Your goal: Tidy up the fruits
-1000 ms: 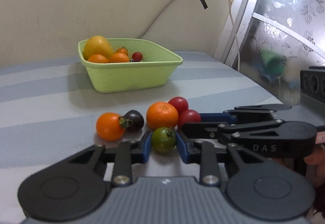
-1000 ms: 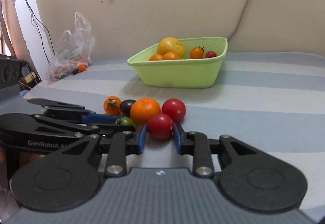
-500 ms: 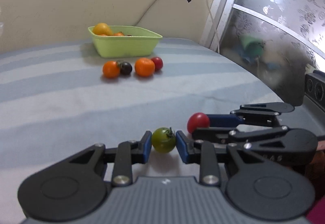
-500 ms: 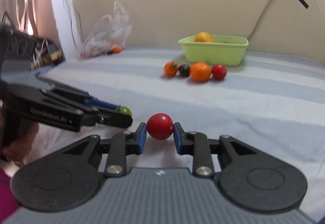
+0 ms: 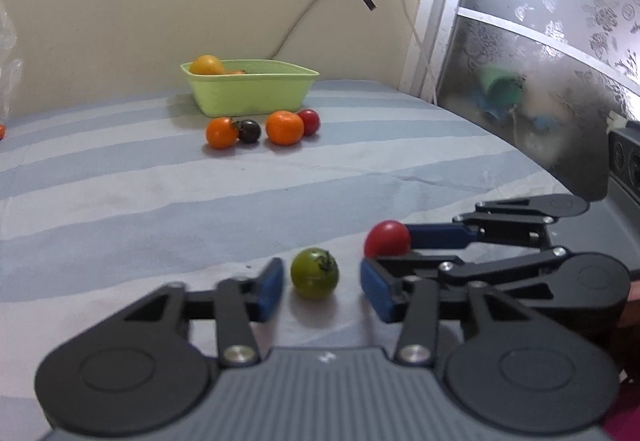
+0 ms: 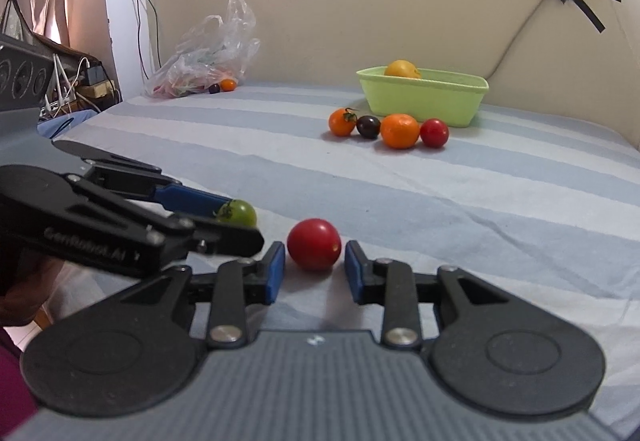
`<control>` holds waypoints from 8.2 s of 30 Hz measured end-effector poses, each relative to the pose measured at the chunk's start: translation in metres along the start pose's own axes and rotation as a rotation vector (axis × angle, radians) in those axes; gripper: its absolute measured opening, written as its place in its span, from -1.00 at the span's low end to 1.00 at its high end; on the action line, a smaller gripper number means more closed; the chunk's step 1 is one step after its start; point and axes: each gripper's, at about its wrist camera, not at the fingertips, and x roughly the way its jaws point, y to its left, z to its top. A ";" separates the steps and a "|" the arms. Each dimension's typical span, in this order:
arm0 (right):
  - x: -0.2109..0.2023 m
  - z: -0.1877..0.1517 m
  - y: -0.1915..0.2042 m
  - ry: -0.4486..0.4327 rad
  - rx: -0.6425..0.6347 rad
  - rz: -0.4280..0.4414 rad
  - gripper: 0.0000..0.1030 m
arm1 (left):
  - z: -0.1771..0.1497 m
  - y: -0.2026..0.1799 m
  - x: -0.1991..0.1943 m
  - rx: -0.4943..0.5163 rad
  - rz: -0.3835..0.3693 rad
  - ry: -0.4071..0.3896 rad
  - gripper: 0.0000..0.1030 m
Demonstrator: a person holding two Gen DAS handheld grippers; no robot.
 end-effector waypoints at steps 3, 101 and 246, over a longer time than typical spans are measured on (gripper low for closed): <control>0.000 0.009 -0.004 -0.010 0.010 0.031 -0.40 | 0.010 0.010 0.001 -0.054 -0.042 0.007 -0.50; 0.003 0.028 -0.018 -0.060 -0.007 -0.020 -0.23 | 0.024 0.011 0.004 -0.098 -0.118 -0.048 -0.23; -0.044 -0.005 -0.027 -0.162 0.541 -0.035 0.38 | 0.036 -0.021 -0.038 -0.143 0.348 -0.107 1.00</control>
